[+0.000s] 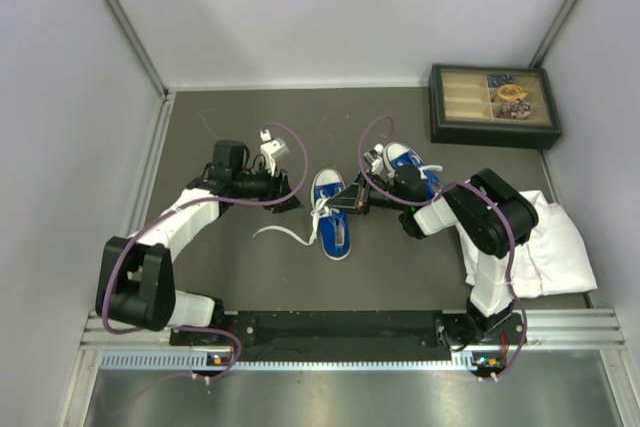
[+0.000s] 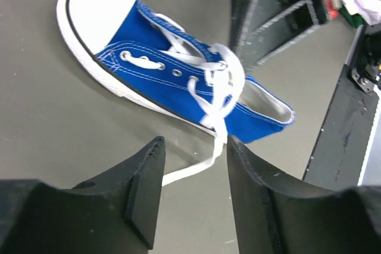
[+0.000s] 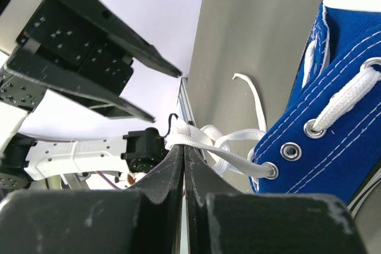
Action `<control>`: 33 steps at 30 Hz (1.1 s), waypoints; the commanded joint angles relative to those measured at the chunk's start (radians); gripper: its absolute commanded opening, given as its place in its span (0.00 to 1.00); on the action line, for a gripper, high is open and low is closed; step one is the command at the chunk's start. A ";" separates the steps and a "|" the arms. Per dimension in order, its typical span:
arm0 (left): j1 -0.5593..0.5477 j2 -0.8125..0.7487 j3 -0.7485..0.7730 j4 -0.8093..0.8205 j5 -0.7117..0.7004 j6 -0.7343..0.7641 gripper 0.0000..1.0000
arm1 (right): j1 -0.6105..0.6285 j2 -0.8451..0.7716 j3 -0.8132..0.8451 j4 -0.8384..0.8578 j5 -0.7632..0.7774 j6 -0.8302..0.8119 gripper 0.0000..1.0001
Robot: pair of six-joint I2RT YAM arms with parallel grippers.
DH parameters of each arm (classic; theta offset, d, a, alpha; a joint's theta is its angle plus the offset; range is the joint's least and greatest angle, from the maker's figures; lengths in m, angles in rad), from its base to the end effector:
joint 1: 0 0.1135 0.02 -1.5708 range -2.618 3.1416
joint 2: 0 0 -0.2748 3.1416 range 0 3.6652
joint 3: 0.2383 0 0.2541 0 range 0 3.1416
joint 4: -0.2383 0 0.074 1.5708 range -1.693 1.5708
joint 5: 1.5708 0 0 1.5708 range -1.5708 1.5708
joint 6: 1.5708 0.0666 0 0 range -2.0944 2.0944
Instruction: Tie the shoes
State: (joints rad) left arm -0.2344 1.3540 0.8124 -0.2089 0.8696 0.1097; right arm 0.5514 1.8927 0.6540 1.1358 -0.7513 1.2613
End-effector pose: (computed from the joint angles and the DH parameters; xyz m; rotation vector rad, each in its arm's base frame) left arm 0.2692 -0.1166 0.2262 0.8026 2.0612 -1.0638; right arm 0.2881 0.2305 0.1477 0.0274 2.0832 1.8713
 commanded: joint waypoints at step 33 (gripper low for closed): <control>-0.057 0.226 0.082 0.336 0.062 -0.317 0.00 | -0.030 -0.075 0.044 -0.114 -0.092 -0.112 0.18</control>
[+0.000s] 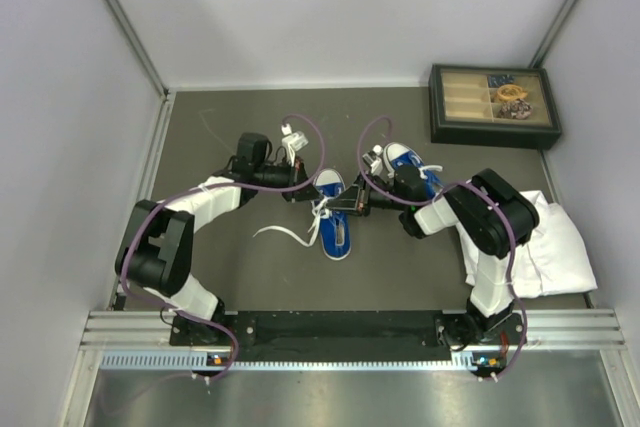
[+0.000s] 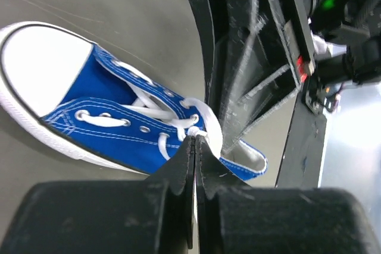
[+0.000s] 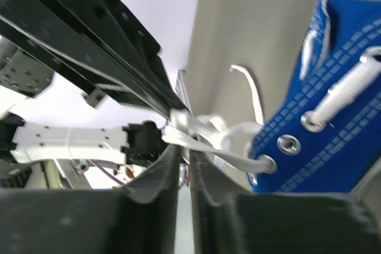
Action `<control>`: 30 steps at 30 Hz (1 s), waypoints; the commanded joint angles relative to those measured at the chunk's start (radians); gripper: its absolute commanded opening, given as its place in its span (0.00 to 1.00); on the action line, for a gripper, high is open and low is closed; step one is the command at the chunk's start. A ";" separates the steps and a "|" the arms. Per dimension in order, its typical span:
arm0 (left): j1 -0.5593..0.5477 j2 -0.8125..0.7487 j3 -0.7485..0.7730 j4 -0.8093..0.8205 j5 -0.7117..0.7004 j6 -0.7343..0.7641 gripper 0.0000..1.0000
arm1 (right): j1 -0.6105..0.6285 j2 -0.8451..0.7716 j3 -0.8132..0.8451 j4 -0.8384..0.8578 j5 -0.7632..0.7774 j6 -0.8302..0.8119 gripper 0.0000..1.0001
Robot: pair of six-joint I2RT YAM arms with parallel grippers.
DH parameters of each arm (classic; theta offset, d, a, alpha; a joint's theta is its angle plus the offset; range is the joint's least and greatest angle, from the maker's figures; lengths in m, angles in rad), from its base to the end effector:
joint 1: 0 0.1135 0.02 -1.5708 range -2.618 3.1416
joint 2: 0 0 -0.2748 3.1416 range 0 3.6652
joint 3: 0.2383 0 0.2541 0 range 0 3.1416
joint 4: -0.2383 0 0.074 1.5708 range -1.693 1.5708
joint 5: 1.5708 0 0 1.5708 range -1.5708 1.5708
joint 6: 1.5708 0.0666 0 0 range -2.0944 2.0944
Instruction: Tie the shoes
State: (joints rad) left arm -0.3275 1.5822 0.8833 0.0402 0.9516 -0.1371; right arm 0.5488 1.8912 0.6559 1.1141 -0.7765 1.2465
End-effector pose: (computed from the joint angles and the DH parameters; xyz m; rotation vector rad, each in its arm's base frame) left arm 0.3043 -0.1607 0.2064 0.7395 2.0721 -1.3105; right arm 0.2871 0.2303 0.1462 0.0028 2.1044 1.8745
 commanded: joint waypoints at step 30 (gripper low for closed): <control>0.113 0.269 0.091 0.098 -0.160 -0.444 0.00 | 0.468 -0.025 0.703 -1.450 0.336 -1.728 0.59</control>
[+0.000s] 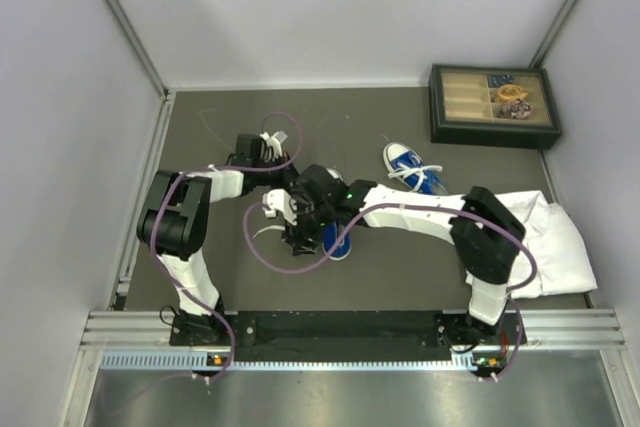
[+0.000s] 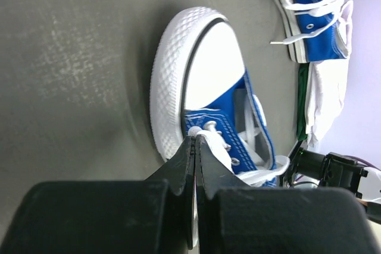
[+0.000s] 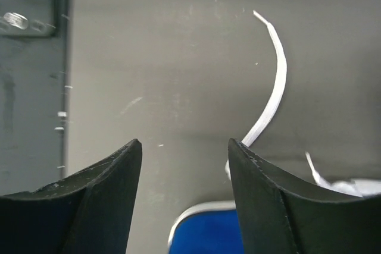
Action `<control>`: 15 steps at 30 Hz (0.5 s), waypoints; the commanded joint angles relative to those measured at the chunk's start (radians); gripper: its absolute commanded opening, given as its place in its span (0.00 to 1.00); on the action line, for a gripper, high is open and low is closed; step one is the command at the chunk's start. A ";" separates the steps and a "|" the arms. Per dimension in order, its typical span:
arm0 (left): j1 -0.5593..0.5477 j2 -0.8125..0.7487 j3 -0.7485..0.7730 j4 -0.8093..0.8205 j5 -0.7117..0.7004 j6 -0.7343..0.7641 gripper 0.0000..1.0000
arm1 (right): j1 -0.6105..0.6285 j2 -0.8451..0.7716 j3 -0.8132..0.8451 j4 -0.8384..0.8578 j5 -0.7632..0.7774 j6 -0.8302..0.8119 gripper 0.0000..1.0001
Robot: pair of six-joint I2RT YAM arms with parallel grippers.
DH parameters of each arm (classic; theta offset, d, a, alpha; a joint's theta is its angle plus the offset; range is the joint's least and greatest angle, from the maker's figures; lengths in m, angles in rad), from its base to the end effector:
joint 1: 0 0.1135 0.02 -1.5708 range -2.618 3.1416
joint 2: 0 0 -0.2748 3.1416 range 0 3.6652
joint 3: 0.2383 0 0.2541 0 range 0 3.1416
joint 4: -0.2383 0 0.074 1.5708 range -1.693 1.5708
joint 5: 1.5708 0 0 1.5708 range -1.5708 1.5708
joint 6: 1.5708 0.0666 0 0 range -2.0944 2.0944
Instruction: Tie the shoes
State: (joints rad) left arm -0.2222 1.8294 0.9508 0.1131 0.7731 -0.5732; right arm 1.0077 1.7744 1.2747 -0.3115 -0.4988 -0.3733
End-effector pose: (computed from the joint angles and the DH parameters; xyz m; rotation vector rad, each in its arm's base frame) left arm 0.3621 -0.1295 0.1431 -0.0093 2.4172 -1.2866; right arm 0.1931 0.3656 0.2209 -1.7350 1.7129 0.8890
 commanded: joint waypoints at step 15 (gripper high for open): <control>0.009 0.060 0.029 0.056 0.046 -0.037 0.00 | 0.009 0.223 0.086 -0.087 0.195 -0.308 0.53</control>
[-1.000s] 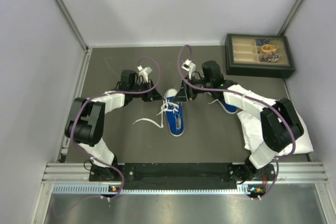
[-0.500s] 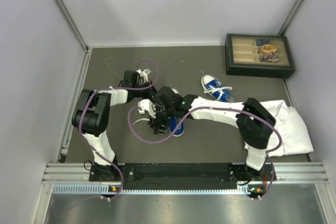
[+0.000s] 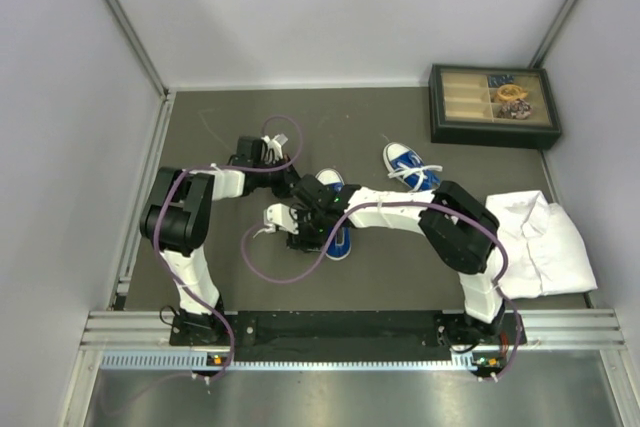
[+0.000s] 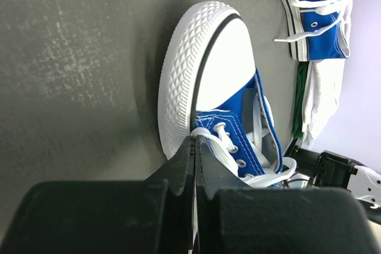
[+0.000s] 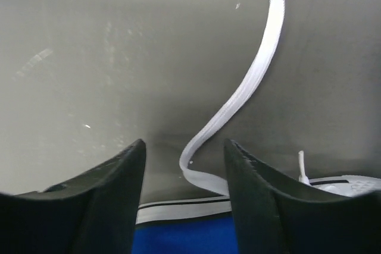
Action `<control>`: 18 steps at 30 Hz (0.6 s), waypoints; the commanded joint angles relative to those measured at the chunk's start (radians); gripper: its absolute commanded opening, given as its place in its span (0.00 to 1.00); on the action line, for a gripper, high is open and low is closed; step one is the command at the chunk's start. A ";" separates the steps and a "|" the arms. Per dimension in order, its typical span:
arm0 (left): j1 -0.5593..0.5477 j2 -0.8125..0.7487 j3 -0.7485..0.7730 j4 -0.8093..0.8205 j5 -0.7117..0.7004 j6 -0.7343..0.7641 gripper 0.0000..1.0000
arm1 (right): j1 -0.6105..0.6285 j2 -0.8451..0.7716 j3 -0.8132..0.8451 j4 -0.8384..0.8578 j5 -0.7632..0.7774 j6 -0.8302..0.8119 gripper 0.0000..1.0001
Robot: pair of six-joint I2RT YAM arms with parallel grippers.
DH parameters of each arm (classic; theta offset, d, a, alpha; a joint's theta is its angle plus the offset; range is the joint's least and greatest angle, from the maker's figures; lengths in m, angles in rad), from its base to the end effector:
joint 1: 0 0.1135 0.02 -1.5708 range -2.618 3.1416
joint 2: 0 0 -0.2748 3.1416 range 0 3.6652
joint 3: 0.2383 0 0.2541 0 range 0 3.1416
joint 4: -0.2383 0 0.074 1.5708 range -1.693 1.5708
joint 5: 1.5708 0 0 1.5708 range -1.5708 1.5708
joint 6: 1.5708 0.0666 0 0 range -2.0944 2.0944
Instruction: Tie the shoes
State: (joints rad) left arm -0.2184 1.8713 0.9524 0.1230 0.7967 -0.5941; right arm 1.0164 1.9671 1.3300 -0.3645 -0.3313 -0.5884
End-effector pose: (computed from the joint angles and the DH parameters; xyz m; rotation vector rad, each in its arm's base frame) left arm 0.3638 -0.1295 0.1300 -0.0435 2.4491 -1.3226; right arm 0.2101 0.3804 0.1529 -1.9540 1.7121 0.5851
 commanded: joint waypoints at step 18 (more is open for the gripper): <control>0.005 -0.020 0.071 -0.020 0.059 0.062 0.00 | -0.038 -0.166 0.140 -0.208 -0.083 0.013 0.00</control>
State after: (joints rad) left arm -0.2165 1.8912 0.9844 0.1192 0.8268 -0.5865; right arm 1.0100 2.0056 1.4242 -0.5339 -0.3294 -0.6804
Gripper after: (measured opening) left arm 0.010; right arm 0.005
